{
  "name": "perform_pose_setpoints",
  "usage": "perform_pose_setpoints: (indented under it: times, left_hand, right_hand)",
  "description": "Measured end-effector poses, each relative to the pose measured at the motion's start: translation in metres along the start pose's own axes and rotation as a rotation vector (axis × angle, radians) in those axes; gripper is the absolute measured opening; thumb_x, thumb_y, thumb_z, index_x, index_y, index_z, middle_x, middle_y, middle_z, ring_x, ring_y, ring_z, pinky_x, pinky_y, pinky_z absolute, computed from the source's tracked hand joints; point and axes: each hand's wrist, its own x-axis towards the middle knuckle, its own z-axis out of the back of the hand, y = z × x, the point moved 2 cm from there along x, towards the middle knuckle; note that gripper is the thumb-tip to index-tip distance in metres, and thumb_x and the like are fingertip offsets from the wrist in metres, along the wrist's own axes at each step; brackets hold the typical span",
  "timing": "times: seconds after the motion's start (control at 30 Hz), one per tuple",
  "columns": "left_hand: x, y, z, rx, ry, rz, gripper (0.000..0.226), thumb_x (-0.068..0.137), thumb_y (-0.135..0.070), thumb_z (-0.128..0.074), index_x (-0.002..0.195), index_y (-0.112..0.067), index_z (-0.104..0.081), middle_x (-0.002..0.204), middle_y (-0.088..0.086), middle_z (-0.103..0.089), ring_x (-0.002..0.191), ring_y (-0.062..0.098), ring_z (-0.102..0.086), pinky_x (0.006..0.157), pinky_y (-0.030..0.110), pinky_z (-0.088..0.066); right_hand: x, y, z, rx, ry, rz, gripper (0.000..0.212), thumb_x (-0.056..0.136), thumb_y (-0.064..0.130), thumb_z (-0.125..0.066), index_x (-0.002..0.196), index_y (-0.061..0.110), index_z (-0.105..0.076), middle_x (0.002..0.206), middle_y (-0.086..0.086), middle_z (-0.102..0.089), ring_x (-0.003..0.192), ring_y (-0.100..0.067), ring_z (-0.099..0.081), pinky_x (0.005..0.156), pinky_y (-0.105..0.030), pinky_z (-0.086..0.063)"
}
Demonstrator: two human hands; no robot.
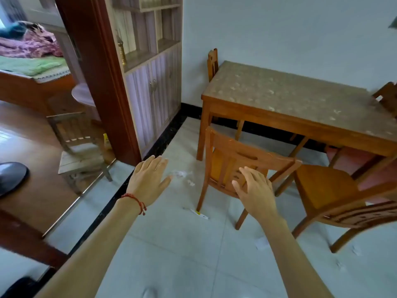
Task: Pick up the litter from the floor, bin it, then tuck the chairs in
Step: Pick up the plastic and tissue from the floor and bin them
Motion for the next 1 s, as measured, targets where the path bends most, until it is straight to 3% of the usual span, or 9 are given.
perform_pose_setpoints:
  times: [0.23, 0.43, 0.53, 0.77, 1.0]
  left_hand:
    - [0.050, 0.050, -0.012, -0.008, -0.072, -0.044, 0.053, 0.089, -0.036, -0.052, 0.131, -0.006, -0.045, 0.135, 0.014, -0.050, 0.130, 0.030, -0.040, 0.107, 0.042, -0.031]
    - [0.110, 0.114, -0.026, 0.057, -0.018, -0.063, 0.065, 0.084, -0.052, -0.026, 0.123, -0.008, -0.054, 0.124, 0.011, -0.061, 0.118, 0.030, -0.054, 0.096, 0.042, -0.044]
    - [0.137, 0.141, -0.030, 0.047, 0.002, -0.073, 0.069, 0.083, -0.053, -0.022, 0.125, -0.008, -0.053, 0.127, 0.012, -0.058, 0.121, 0.031, -0.051, 0.099, 0.043, -0.041]
    - [0.195, 0.185, -0.043, 0.024, 0.063, -0.070, 0.056, 0.087, -0.046, -0.038, 0.122, -0.007, -0.055, 0.122, 0.011, -0.062, 0.117, 0.031, -0.055, 0.095, 0.044, -0.045]
    - [0.266, 0.211, -0.067, 0.028, 0.158, -0.050, 0.059, 0.083, -0.048, -0.031, 0.117, -0.008, -0.060, 0.115, 0.009, -0.066, 0.110, 0.029, -0.060, 0.088, 0.042, -0.050]
  right_hand:
    - [0.056, 0.038, -0.038, -0.005, 0.019, 0.014, 0.050, 0.095, 0.043, -0.038, 0.140, 0.021, -0.033, 0.149, 0.000, -0.033, 0.140, -0.018, -0.023, 0.115, -0.036, -0.013]
    - [0.119, 0.083, -0.076, 0.006, 0.047, -0.026, 0.051, 0.095, 0.044, -0.037, 0.140, 0.021, -0.032, 0.150, 0.000, -0.032, 0.140, -0.017, -0.022, 0.115, -0.036, -0.012]
    - [0.146, 0.105, -0.091, 0.031, 0.063, -0.047, 0.050, 0.096, 0.043, -0.036, 0.141, 0.022, -0.031, 0.150, 0.002, -0.031, 0.140, -0.016, -0.021, 0.115, -0.034, -0.012]
    - [0.204, 0.133, -0.126, 0.045, 0.124, -0.061, 0.051, 0.095, 0.044, -0.037, 0.141, 0.021, -0.031, 0.150, 0.002, -0.031, 0.139, -0.015, -0.022, 0.113, -0.032, -0.017]
    - [0.277, 0.140, -0.158, 0.052, 0.176, -0.079, 0.052, 0.095, 0.044, -0.036, 0.142, 0.022, -0.030, 0.150, 0.003, -0.030, 0.140, -0.015, -0.022, 0.113, -0.033, -0.017]
